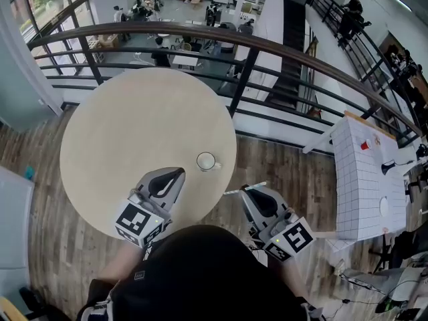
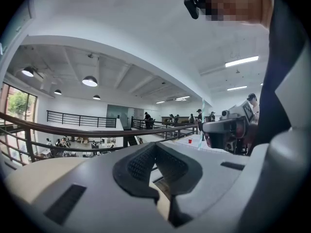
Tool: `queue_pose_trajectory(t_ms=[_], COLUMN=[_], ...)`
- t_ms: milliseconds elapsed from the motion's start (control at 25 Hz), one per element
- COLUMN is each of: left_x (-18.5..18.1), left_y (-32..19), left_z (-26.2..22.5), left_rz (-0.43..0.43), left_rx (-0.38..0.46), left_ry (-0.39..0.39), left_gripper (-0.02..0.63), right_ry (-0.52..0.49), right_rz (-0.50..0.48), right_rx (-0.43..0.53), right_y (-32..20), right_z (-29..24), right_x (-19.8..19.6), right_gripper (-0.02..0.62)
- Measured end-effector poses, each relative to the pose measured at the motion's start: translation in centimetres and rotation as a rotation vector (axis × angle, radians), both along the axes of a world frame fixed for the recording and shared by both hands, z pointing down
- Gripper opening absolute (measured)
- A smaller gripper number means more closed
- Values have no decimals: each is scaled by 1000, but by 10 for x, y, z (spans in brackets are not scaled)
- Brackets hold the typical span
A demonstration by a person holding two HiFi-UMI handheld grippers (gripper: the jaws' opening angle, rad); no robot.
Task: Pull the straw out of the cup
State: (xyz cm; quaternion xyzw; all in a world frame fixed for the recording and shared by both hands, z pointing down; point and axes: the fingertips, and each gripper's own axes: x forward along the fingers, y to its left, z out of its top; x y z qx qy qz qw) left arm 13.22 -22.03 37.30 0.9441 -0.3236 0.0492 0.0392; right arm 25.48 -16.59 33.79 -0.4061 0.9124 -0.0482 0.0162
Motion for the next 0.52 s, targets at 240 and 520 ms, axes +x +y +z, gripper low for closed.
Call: queue_pose_trajectory(t_ms=[240,520], left_x=[-6,-11], left_y=[-1,2], left_z=[1,1], left_rz=[-6,0], left_rx=[-8,-12], left_ry=[-4,0], left_gripper=[8,8], right_ry=[9,12], right_rz=[-3,-7], right_rx=[-12,-16], right_y=[0,3], right_z=[5,6], right_x=[-5,-12], right_gripper=[35,37])
